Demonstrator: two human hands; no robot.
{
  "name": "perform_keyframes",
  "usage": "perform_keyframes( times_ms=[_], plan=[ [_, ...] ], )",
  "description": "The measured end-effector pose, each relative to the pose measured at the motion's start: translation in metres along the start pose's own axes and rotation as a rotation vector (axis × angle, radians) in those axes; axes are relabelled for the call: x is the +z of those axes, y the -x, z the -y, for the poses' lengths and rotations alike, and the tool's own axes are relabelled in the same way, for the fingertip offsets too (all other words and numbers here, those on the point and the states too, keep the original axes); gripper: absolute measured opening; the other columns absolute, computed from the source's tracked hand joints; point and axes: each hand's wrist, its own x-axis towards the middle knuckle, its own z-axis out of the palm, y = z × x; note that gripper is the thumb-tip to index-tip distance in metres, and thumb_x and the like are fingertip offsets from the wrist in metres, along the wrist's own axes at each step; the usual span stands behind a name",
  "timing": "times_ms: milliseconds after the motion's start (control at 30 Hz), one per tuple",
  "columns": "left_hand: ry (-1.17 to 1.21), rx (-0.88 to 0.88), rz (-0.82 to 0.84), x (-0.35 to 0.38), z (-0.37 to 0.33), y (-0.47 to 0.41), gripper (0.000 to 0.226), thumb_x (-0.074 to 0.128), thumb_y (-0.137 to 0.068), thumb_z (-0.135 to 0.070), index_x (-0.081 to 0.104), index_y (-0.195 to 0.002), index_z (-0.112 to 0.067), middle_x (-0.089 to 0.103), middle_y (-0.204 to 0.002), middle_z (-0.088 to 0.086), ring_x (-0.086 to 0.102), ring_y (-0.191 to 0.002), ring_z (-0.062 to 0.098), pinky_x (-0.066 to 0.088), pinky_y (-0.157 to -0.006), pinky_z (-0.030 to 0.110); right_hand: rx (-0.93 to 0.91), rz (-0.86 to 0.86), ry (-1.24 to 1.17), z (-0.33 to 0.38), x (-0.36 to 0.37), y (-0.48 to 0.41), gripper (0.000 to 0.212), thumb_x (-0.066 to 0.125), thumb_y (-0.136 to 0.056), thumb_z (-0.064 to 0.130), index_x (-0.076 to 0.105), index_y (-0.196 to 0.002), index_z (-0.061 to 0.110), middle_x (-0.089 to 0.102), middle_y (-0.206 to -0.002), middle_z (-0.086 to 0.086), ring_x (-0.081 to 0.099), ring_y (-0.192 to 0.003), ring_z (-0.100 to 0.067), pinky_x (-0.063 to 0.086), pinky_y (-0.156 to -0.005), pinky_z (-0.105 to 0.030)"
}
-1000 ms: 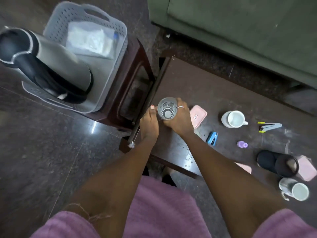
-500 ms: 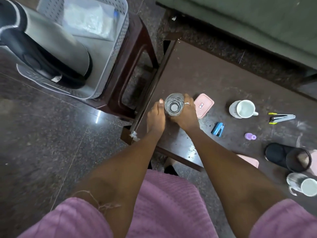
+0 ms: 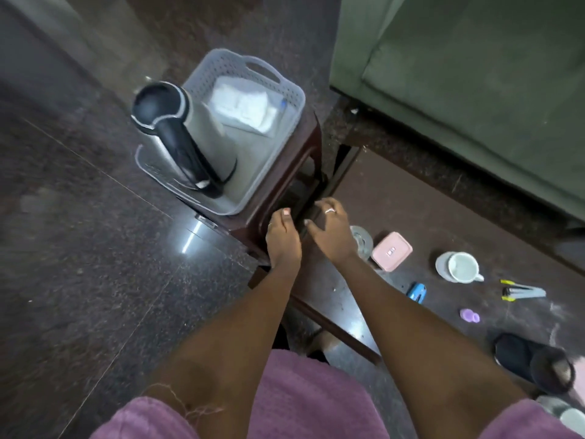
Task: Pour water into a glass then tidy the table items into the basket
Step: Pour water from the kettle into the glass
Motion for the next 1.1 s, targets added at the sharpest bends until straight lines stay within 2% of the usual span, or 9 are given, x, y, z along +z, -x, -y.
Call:
perform_keyframes(
  times_ms=[100, 200, 367, 467, 533, 600, 767, 900, 1100],
  plan=[
    [0.05, 0.009, -0.226, -0.03, -0.003, -0.016, 0.024, 0.041, -0.098, -0.02, 0.055, -0.111, -0.006, 0.06, -0.111, 0.015, 0.055, -0.105, 0.028, 0.034, -0.083, 0.021, -0.089, 0.047, -0.164, 0.067, 0.015, -0.015, 0.028, 0.061, -0.088, 0.016, 0.063, -0.109, -0.002, 0.06, -0.117, -0.018, 0.055, -0.114, -0.029, 0.037, -0.103, -0.032],
    [0.163, -0.013, -0.371, -0.063, -0.001, -0.035, 0.025, 0.043, -0.095, -0.021, 0.047, -0.118, -0.01, 0.053, -0.104, -0.003, 0.055, -0.098, 0.014, 0.037, -0.086, 0.018, -0.087, 0.162, -0.351, 0.128, 0.035, -0.022, 0.03, 0.056, -0.092, 0.019, 0.062, -0.111, -0.003, 0.059, -0.117, -0.019, 0.055, -0.113, -0.028, 0.038, -0.102, -0.032],
    [0.375, 0.024, -0.43, -0.109, -0.013, -0.081, 0.04, 0.044, -0.094, -0.015, 0.038, -0.134, -0.013, 0.053, -0.13, 0.011, 0.055, -0.117, 0.024, 0.047, -0.101, 0.044, -0.034, 0.335, -0.442, 0.182, 0.067, -0.029, 0.036, 0.067, -0.083, 0.035, 0.057, -0.102, 0.007, 0.065, -0.104, -0.013, 0.063, -0.099, -0.026, 0.051, -0.085, -0.037],
    [0.327, 0.061, -0.41, -0.13, -0.023, -0.101, 0.054, 0.045, -0.091, -0.009, 0.029, -0.142, -0.016, 0.045, -0.141, 0.001, 0.047, -0.124, 0.01, 0.036, -0.105, 0.02, 0.019, 0.299, -0.426, 0.194, 0.075, -0.037, 0.029, 0.067, -0.083, 0.028, 0.054, -0.1, 0.009, 0.062, -0.093, -0.007, 0.06, -0.086, -0.023, 0.046, -0.071, -0.029],
    [0.312, 0.136, -0.401, -0.139, -0.028, -0.115, 0.058, 0.051, -0.089, -0.005, 0.029, -0.142, -0.011, 0.046, -0.127, -0.019, 0.046, -0.108, -0.018, 0.031, -0.091, -0.003, 0.059, 0.299, -0.403, 0.201, 0.076, -0.043, 0.029, 0.068, -0.082, 0.023, 0.054, -0.101, 0.007, 0.062, -0.094, -0.009, 0.058, -0.086, -0.025, 0.043, -0.069, -0.029],
    [0.272, 0.172, -0.361, -0.146, -0.031, -0.127, 0.06, 0.056, -0.087, -0.004, 0.029, -0.141, -0.01, 0.04, -0.114, -0.033, 0.041, -0.096, -0.032, 0.029, -0.083, -0.01, 0.074, 0.296, -0.407, 0.206, 0.076, -0.048, 0.022, 0.068, -0.078, 0.016, 0.054, -0.094, 0.01, 0.06, -0.089, -0.009, 0.056, -0.082, -0.024, 0.043, -0.063, -0.028],
    [0.166, 0.207, -0.234, -0.156, -0.037, -0.135, 0.072, 0.065, -0.084, -0.01, 0.025, -0.143, -0.008, 0.038, -0.142, 0.004, 0.034, -0.124, 0.001, 0.026, -0.103, 0.014, 0.099, 0.211, -0.452, 0.214, 0.068, -0.058, 0.02, 0.063, -0.074, 0.007, 0.056, -0.093, 0.007, 0.059, -0.079, -0.008, 0.055, -0.072, -0.022, 0.047, -0.06, -0.026],
    [0.012, 0.229, -0.174, -0.157, -0.046, -0.136, 0.089, 0.07, -0.081, -0.011, 0.011, -0.148, -0.006, 0.017, -0.155, 0.011, 0.019, -0.142, 0.019, 0.014, -0.112, 0.019, 0.073, 0.177, -0.463, 0.23, 0.042, -0.071, 0.016, 0.062, -0.071, 0.006, 0.055, -0.084, 0.012, 0.057, -0.069, 0.003, 0.054, -0.06, -0.01, 0.044, -0.044, -0.014],
    [-0.133, 0.388, -0.153, -0.14, -0.076, -0.104, 0.09, 0.066, -0.085, -0.014, 0.004, -0.148, -0.004, 0.003, -0.157, 0.016, 0.011, -0.144, 0.03, 0.011, -0.116, 0.03, 0.067, 0.106, -0.451, 0.234, -0.022, -0.07, 0.021, 0.061, -0.062, 0.005, 0.051, -0.066, 0.023, 0.057, -0.067, 0.007, 0.054, -0.061, -0.008, 0.04, -0.048, -0.018]
  ],
)
